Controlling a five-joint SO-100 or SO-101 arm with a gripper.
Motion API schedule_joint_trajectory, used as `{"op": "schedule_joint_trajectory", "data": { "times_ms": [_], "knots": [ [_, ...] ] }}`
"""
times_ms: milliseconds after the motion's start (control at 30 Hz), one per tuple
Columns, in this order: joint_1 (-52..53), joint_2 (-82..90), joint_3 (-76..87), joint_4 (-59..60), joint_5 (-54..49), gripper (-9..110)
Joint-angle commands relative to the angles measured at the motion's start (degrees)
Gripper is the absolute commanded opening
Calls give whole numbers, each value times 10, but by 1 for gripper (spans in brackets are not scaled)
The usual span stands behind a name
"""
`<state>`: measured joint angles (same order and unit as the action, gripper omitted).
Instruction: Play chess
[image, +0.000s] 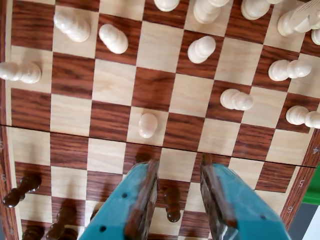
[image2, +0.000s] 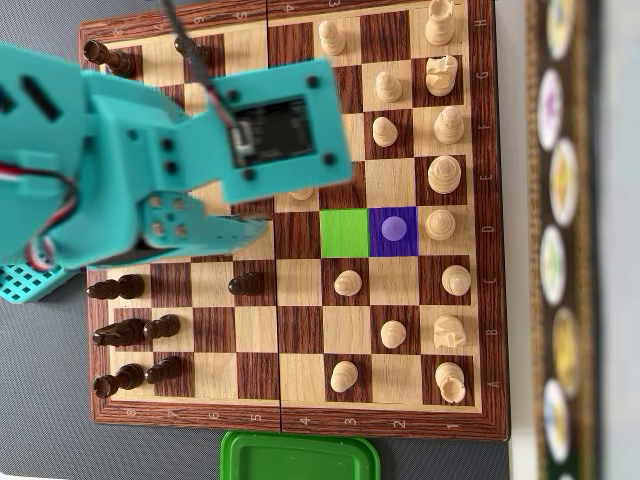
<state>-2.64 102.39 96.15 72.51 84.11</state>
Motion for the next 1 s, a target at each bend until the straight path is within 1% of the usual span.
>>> {"op": "schedule_joint_trajectory", "data": {
  "times_ms": [0, 167, 367, 633, 967],
  "knots": [
    [9, -47, -59, -3, 0, 13],
    [8, -121, -122, 1, 2, 13],
    [9, -163, -189, 2, 4, 13],
    [14, -242, -237, 1, 4, 13],
    [21, -291, -282, 2, 4, 14]
  ]
}}
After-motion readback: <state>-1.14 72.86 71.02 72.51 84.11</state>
